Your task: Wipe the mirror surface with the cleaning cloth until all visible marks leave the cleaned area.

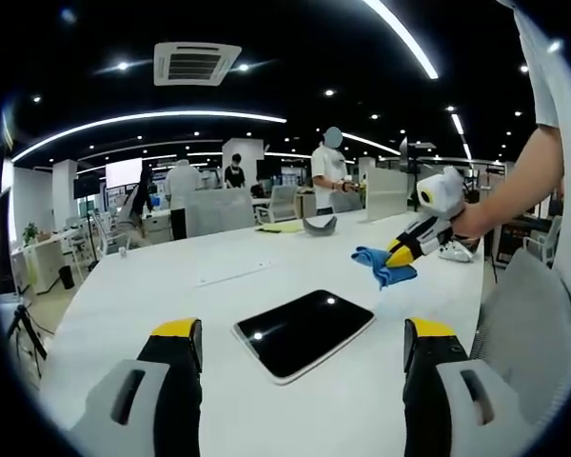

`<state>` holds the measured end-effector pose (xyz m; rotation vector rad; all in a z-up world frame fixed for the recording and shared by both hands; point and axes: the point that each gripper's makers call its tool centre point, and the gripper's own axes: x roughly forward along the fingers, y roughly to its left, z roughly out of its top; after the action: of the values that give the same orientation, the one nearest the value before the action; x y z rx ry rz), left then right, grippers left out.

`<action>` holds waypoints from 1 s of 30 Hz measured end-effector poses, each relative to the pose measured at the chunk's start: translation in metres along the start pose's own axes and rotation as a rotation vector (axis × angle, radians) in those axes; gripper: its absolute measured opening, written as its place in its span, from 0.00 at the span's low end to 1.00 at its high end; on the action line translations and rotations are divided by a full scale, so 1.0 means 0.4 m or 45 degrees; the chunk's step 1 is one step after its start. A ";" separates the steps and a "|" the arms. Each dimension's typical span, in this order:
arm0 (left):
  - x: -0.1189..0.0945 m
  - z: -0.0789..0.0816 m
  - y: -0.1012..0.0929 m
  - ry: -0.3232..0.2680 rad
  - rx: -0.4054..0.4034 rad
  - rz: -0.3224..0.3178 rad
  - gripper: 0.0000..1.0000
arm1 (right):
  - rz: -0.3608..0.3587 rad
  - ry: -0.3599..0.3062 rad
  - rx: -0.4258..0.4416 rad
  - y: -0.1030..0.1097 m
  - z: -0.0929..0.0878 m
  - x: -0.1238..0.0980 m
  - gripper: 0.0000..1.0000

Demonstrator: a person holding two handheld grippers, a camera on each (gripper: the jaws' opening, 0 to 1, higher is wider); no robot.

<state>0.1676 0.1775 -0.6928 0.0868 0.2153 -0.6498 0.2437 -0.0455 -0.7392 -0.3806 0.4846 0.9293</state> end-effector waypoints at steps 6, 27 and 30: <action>-0.001 -0.002 0.000 0.001 -0.003 0.001 0.88 | 0.010 -0.012 -0.010 0.000 0.025 0.018 0.03; 0.000 -0.006 0.007 0.006 -0.002 0.005 0.87 | 0.033 -0.068 0.001 -0.011 0.106 0.080 0.03; 0.001 -0.006 0.008 0.005 -0.004 0.005 0.87 | 0.041 -0.078 -0.006 -0.009 0.120 0.091 0.03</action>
<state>0.1695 0.1802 -0.6950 0.0856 0.2194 -0.6457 0.2762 0.0013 -0.7189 -0.3484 0.4338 0.9703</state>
